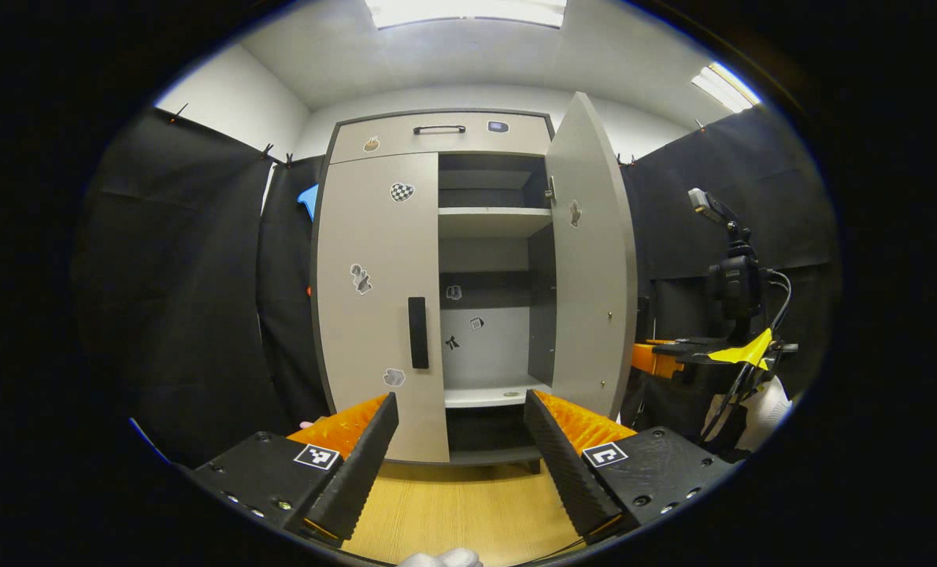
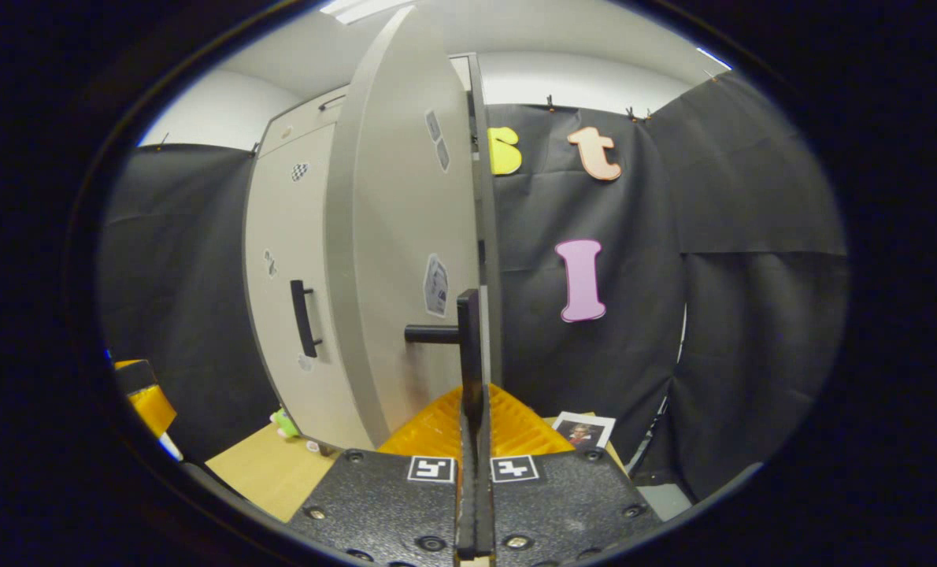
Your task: Open the right door of the double-door shoe cabinet with the right hand, and open the left door with the left hand.
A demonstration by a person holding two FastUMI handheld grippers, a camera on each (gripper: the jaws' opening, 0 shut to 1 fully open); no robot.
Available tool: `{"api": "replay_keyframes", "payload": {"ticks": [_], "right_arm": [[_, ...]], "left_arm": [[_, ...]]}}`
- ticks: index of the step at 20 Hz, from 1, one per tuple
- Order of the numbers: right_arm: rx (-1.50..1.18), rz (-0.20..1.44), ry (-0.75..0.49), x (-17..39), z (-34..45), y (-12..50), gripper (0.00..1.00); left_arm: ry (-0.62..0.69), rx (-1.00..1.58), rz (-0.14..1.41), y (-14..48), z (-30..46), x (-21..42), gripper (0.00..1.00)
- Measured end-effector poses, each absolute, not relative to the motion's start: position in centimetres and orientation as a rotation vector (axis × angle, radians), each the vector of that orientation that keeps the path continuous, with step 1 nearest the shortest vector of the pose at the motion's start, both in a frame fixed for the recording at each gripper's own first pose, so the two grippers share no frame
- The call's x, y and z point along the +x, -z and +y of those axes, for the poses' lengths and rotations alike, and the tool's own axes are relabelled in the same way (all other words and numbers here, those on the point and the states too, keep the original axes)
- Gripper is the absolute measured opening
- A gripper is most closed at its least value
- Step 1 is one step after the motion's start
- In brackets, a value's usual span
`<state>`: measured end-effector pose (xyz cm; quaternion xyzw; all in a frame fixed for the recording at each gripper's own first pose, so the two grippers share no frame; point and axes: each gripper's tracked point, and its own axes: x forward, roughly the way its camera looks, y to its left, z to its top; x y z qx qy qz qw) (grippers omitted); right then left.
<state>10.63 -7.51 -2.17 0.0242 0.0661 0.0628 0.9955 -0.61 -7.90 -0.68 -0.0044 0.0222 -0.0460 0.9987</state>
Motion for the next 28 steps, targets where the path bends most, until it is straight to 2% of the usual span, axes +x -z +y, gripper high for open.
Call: {"api": "replay_keyframes", "payload": {"ticks": [14, 19, 21, 22, 25, 26, 28], "right_arm": [[0.064, 0.139, -0.126, 10.8, -9.0, 2.1, 0.02], [0.06, 0.138, -0.082, 10.2, -9.8, 2.1, 0.08], [0.045, 0.14, -0.054, 9.2, -10.6, 2.1, 0.18], [0.04, 0.141, -0.038, 8.7, -10.9, 2.0, 0.34], [0.049, 0.138, 0.009, 6.8, -11.5, 1.7, 0.53], [0.05, 0.138, 0.014, 5.9, -11.2, 1.5, 0.68], [0.04, 0.12, 0.027, 4.5, -10.5, 0.8, 0.79]], "left_arm": [[0.072, -0.017, 0.053, 0.8, -7.2, 0.2, 0.96], [0.068, -0.017, 0.045, 0.7, -5.3, 0.5, 0.96], [0.065, -0.016, 0.044, 0.8, -4.4, 0.6, 0.96], [0.063, -0.013, 0.046, 1.0, -3.9, 0.6, 0.96], [0.054, -0.01, 0.045, 1.3, -2.3, 1.0, 0.96], [0.052, -0.009, 0.049, 1.6, -1.6, 1.1, 0.96], [0.05, -0.003, 0.055, 1.9, -0.7, 1.5, 0.96]]}}
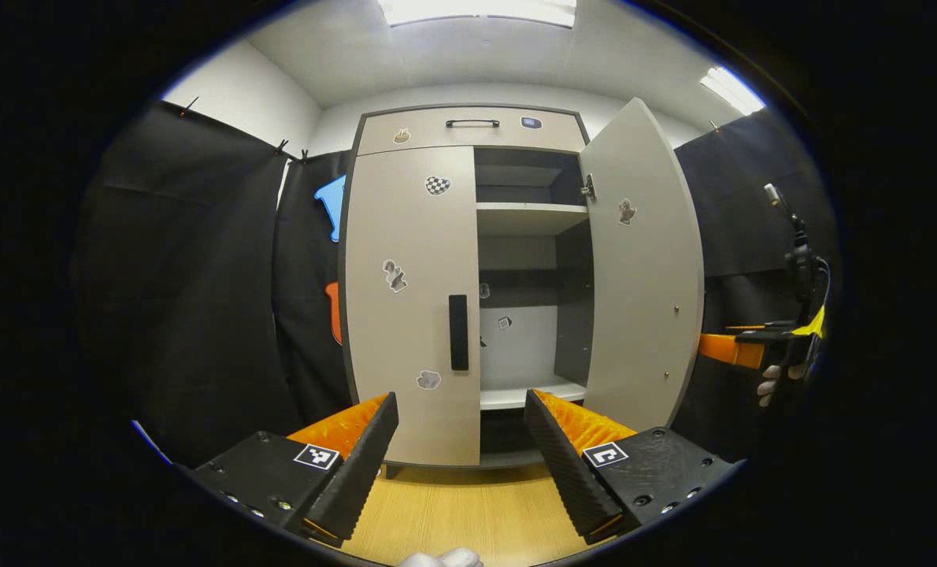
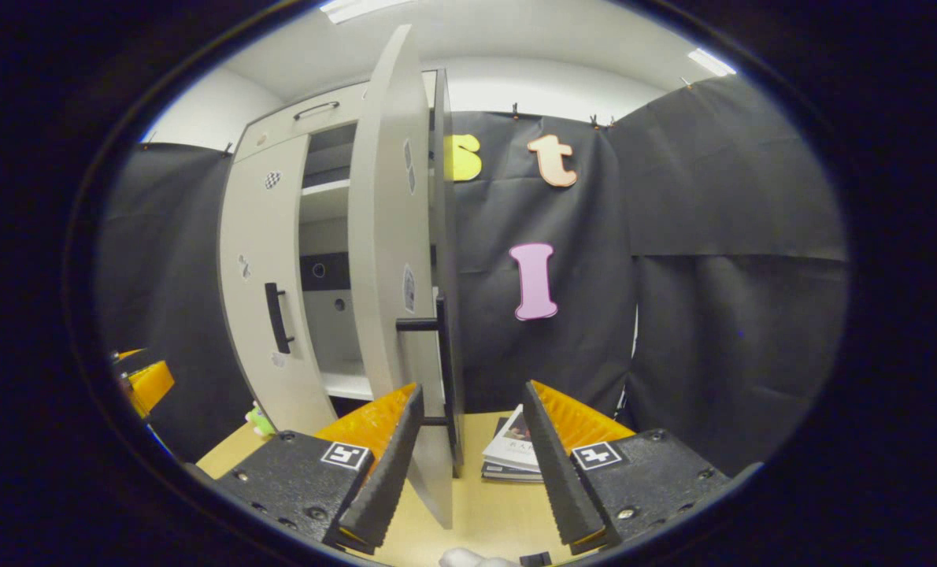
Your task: Open the right door of the double-door shoe cabinet with the right hand, and open the left door with the left hand.
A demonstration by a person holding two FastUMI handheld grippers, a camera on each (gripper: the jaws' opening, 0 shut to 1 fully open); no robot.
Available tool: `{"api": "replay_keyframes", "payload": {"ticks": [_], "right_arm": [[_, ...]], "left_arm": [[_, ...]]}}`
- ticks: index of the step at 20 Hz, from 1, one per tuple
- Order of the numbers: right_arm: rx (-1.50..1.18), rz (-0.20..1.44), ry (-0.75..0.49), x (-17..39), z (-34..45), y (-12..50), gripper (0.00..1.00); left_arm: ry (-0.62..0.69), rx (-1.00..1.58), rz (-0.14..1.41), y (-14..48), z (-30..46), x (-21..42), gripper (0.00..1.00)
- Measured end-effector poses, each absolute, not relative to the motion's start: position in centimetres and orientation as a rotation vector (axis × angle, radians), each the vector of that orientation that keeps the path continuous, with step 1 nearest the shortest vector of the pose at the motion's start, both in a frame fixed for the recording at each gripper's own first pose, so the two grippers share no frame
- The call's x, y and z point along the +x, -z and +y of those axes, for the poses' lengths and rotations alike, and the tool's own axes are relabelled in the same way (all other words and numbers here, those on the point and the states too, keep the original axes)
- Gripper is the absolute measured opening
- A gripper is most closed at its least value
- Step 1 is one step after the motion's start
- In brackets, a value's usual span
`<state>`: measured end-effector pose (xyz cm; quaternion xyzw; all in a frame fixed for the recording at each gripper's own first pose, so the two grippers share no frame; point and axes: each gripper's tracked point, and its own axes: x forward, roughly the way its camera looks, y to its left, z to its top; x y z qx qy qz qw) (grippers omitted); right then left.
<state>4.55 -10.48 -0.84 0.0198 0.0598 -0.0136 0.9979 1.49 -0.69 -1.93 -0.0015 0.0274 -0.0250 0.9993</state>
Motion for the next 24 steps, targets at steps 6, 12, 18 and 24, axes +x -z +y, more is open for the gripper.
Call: {"api": "replay_keyframes", "payload": {"ticks": [6, 12, 18, 24], "right_arm": [[0.026, 0.066, 0.008, 1.3, -5.1, 0.4, 1.0], [0.038, 0.085, -0.063, -0.3, 0.7, 2.7, 1.0], [0.029, 0.105, -0.084, -0.2, 2.6, 3.1, 1.0], [0.014, 0.096, -0.044, 0.2, 1.8, 2.1, 0.99]], "left_arm": [[0.038, 0.015, 0.059, 2.6, 2.1, 2.5, 0.96], [0.02, 0.038, 0.056, 3.3, 3.9, 3.9, 0.96], [0.03, 0.024, 0.048, 3.2, 4.0, 7.1, 0.96], [0.036, 0.032, 0.006, 2.9, 3.2, 13.1, 0.96]]}}
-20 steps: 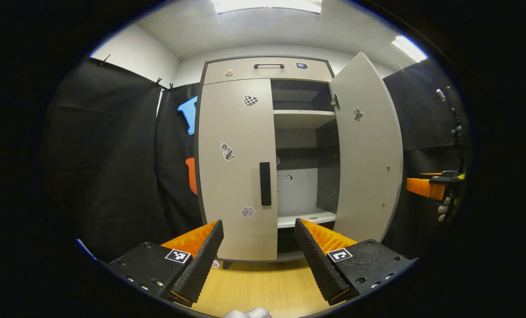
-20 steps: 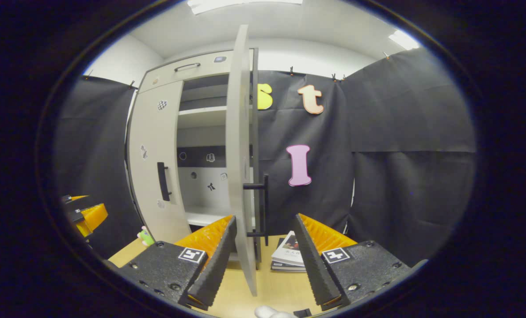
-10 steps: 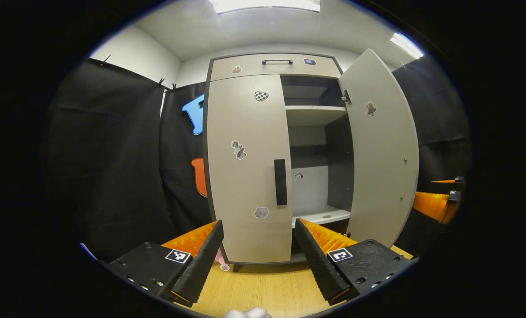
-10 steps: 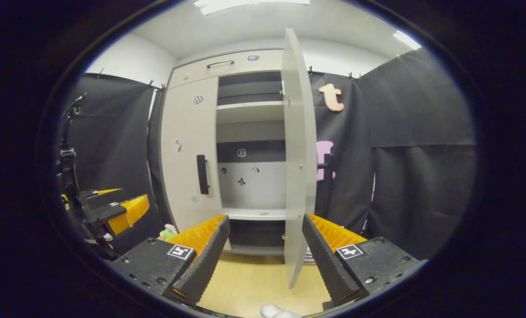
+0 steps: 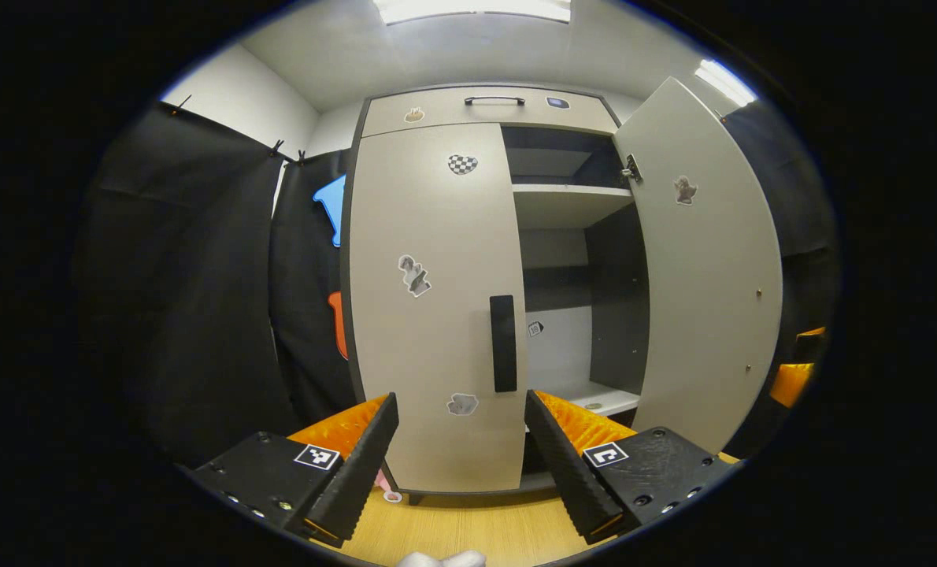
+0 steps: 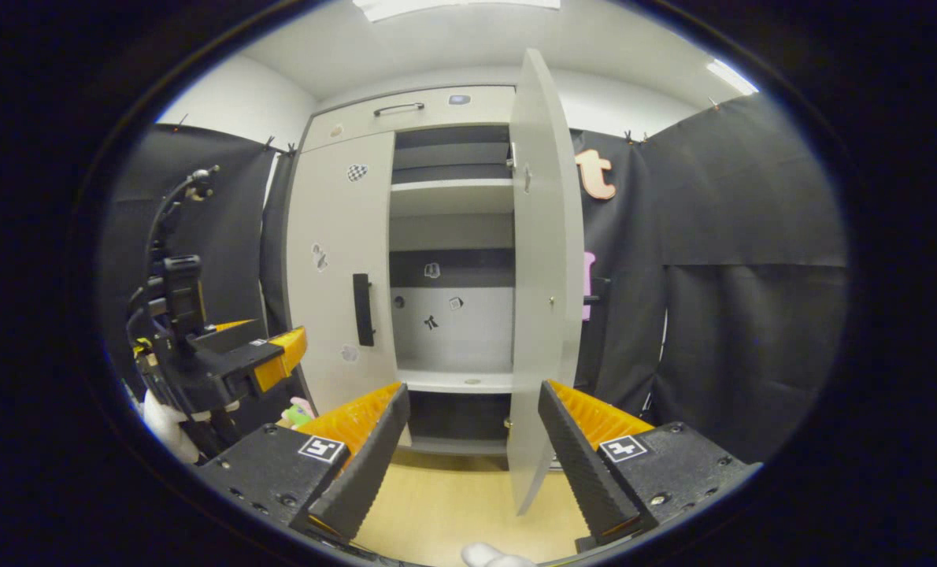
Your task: Open the right door of the double-door shoe cabinet with the right hand, and open the left door with the left hand.
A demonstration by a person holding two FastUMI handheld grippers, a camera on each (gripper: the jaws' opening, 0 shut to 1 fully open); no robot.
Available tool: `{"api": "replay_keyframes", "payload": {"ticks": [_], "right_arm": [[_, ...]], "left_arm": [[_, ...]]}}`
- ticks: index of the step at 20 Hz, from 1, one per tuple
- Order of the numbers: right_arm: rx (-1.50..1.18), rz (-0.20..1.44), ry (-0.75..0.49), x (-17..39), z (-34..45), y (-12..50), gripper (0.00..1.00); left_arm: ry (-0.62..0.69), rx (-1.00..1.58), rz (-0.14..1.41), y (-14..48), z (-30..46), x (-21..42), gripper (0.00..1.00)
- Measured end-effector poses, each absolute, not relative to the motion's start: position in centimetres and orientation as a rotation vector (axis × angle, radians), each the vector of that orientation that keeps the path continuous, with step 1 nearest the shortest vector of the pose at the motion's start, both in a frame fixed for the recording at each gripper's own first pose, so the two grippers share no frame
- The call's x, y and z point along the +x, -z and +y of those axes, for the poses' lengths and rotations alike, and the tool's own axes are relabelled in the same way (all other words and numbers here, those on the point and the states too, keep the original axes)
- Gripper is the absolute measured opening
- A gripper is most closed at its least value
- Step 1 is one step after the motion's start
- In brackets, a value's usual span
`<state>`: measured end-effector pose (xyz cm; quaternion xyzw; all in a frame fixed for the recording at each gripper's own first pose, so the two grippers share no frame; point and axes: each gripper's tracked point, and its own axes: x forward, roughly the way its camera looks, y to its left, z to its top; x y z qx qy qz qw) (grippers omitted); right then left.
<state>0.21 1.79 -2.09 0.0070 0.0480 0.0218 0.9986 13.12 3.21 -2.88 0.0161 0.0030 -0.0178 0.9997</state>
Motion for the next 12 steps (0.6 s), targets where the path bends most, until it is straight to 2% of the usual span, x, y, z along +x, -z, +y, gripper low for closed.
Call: {"api": "replay_keyframes", "payload": {"ticks": [12], "right_arm": [[0.001, 0.133, 0.067, 1.1, -1.4, 1.6, 1.0]], "left_arm": [[0.051, -0.002, 0.009, 4.2, 0.0, 26.2, 0.96]]}}
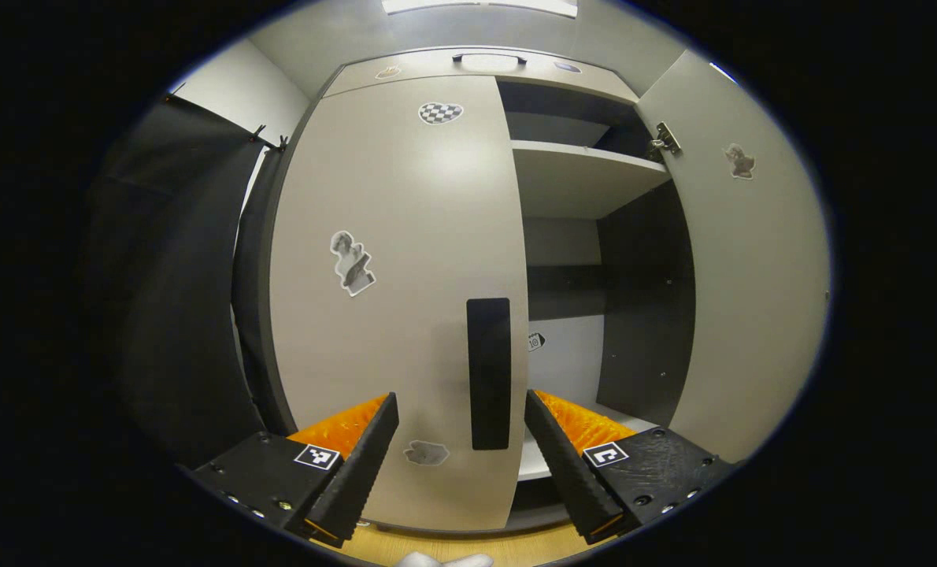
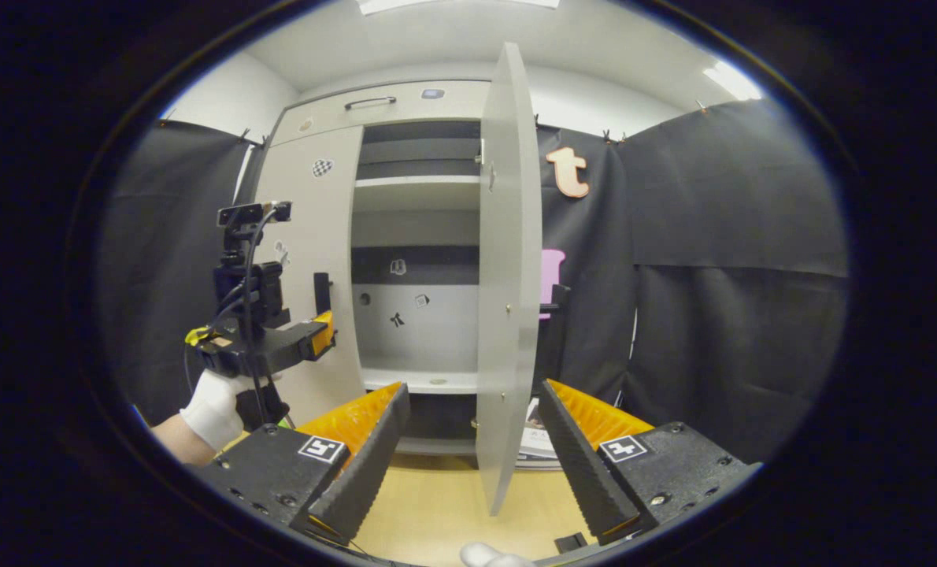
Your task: Open the right door of the double-door shoe cabinet with the right hand, and open the left door with the left hand.
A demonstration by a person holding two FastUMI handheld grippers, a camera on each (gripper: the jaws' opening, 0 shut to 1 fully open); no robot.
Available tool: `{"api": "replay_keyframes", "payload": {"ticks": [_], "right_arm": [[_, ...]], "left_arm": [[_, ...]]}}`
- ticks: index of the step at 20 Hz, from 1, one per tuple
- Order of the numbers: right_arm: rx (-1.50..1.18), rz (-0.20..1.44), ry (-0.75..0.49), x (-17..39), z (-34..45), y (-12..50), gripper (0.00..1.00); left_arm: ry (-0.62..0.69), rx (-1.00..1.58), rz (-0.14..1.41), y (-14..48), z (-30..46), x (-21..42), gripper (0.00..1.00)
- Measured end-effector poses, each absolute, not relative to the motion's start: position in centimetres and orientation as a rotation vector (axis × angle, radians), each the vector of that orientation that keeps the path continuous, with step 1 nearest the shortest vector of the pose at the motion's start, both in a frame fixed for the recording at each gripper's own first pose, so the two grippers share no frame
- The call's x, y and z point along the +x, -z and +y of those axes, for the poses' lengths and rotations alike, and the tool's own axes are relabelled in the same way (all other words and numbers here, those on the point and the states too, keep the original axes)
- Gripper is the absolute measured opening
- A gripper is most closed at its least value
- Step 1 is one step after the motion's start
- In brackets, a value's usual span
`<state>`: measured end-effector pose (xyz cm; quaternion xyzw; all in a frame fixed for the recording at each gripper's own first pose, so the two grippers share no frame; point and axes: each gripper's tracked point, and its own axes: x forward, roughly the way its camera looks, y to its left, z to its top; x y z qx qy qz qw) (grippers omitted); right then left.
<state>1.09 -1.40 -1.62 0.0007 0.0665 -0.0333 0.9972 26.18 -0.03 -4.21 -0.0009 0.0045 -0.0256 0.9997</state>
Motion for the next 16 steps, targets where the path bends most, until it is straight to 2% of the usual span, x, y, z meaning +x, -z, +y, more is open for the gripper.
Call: {"api": "replay_keyframes", "payload": {"ticks": [8, 10, 11, 12, 13, 16], "right_arm": [[-0.003, 0.162, 0.081, 1.5, -2.4, 2.2, 1.0], [-0.003, 0.167, 0.072, 1.6, -2.3, 2.3, 1.0], [-0.006, 0.165, 0.07, 1.6, -2.2, 2.2, 1.0], [-0.01, 0.164, 0.069, 1.5, -2.3, 2.2, 1.0], [-0.009, 0.161, 0.067, 1.5, -2.3, 2.1, 1.0], [-0.007, 0.155, 0.056, 1.3, -2.1, 1.9, 1.0]], "left_arm": [[0.052, 0.009, 0.024, 4.7, -1.4, 29.6, 0.95], [0.064, -0.007, 0.048, 5.2, -1.7, 30.0, 0.84], [0.079, -0.014, 0.053, 5.3, -2.1, 30.3, 0.76], [0.078, -0.013, 0.051, 5.2, -1.9, 29.7, 0.6], [0.082, -0.014, 0.063, 5.4, -2.0, 29.8, 0.35], [0.071, -0.014, 0.051, 5.3, -1.9, 29.8, 0.29]]}}
